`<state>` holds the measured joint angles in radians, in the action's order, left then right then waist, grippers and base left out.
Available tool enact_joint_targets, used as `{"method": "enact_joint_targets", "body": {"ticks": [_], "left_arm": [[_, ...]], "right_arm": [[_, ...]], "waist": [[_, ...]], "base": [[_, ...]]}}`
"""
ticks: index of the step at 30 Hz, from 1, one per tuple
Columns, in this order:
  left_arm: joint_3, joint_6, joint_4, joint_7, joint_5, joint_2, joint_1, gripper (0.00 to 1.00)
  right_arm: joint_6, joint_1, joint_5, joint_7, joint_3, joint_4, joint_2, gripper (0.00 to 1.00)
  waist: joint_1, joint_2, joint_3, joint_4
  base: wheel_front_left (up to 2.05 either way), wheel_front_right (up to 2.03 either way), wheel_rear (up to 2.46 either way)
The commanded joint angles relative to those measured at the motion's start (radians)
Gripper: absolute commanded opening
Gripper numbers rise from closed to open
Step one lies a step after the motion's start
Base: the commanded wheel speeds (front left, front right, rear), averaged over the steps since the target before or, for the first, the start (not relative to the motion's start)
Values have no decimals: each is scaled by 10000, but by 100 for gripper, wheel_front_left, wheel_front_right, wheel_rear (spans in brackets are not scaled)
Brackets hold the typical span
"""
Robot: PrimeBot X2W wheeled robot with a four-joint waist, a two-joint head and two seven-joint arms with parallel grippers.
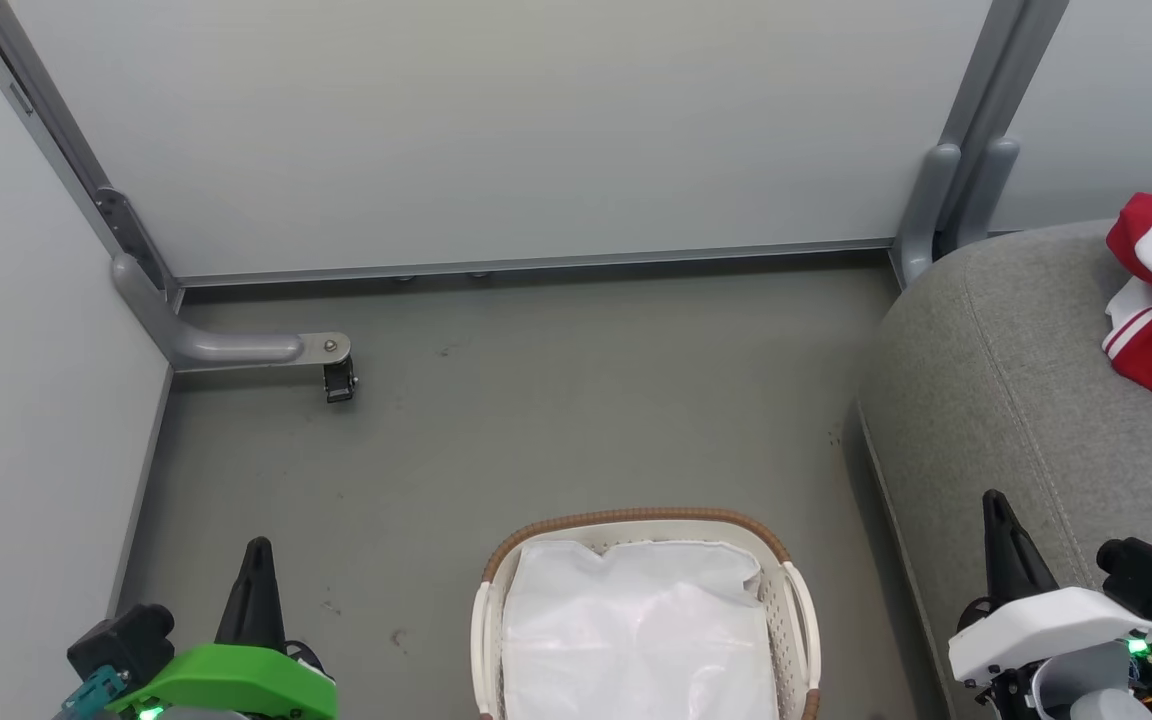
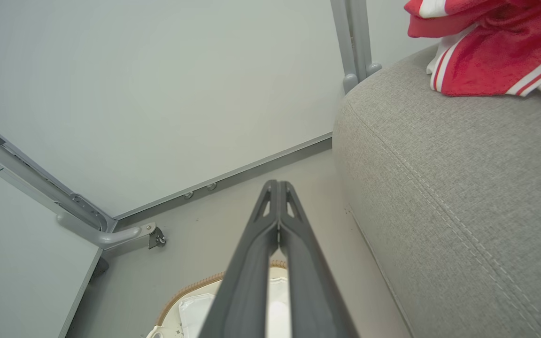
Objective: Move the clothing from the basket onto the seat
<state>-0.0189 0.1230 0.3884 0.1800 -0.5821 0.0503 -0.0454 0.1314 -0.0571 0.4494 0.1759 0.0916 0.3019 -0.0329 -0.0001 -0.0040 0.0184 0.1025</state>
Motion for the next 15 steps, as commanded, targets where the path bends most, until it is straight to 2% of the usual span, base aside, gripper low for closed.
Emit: {"method": "enact_joint_targets", "body": {"ticks": [1, 15], "left_arm": [[89, 20, -211, -84, -400, 23, -208, 0], [336, 35, -467, -646, -2356, 20, -321, 0]], "right_arm": [[-2, -204, 430, -82, 22, -190, -91, 0], [-4, -279, 2642, -631, 59, -288, -113, 0]], "waist": [[1, 6, -2, -14], [1, 10, -22, -146]], "base": [[0, 0, 0], [0, 0, 0]]}}
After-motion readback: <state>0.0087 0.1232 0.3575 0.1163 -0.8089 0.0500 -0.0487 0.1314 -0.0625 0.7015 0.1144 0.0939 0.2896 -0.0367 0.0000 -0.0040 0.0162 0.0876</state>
